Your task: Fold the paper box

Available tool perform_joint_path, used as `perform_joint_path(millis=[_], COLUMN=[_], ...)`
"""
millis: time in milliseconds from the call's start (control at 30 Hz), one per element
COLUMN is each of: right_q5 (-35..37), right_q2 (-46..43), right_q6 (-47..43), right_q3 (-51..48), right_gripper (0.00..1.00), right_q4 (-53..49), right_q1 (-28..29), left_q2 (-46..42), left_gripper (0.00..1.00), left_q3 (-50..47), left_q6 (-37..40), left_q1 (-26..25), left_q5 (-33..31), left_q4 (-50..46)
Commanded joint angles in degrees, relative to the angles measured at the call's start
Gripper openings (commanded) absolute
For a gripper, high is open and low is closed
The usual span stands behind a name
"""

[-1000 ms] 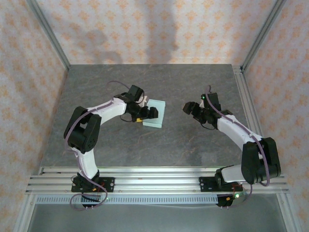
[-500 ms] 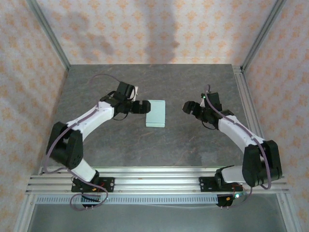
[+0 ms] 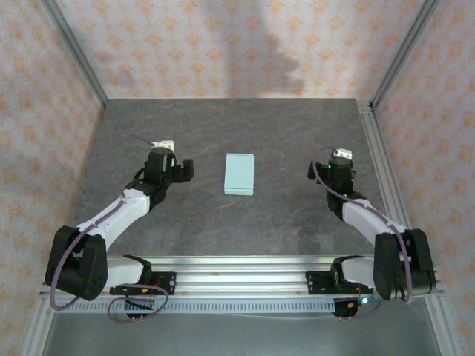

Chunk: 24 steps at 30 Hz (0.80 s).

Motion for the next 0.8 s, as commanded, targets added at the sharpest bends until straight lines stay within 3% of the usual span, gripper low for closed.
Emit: perform_joint_path(millis=[0,133,233,300,367,500,633,767], right_q5=[1.8,-1.7,-2.8,-3.4,-4.1,-5.2,-5.2,-5.9], right_q2=[5.3,13.1,16.8,15.4,16.5,16.3,16.2,16.3], right_q6=[-3.3,-2.1,-2.1,-2.0,-2.1,-2.6,-2.4,-2.7], right_q3=[-4.3,-7.1,-8.4,-7.6,-7.9,-7.5,-6.2,-5.0], right_gripper=[0.98,0.99,1.0,1.0,1.0,1.0,1.0,1.0], right_q4=[23.6,34.5,40.8,36.9,39.2,38.3,35.6,33.2], right_q1=[-2.6,-4.5,-4.8,-5.1,-5.2,-5.2,-5.2,-5.2], left_q2=[-0.1,0.2,1.1,2.2,3.0,3.6,4.7,11.0], left_gripper=[1.0,1.0,1.0,1.0,1.0,1.0,1.0,1.0], left_q3=[-3.4,-7.0,-7.2,-7.9,-7.0,-7.3,-13.2,-12.7], left_q6=[4.4,6.6,7.8,8.4,6.7,8.2,7.3,6.8], left_q1=[2.8,6.0,9.1,10.7,13.4,13.8,13.8,13.4], left_q5=[-4.7,-4.4,-2.3,-1.8,4.5,9.6,7.6,5.1], left_q4=[12.6,21.4,22.6,24.8,23.9,24.4,33.6,37.5])
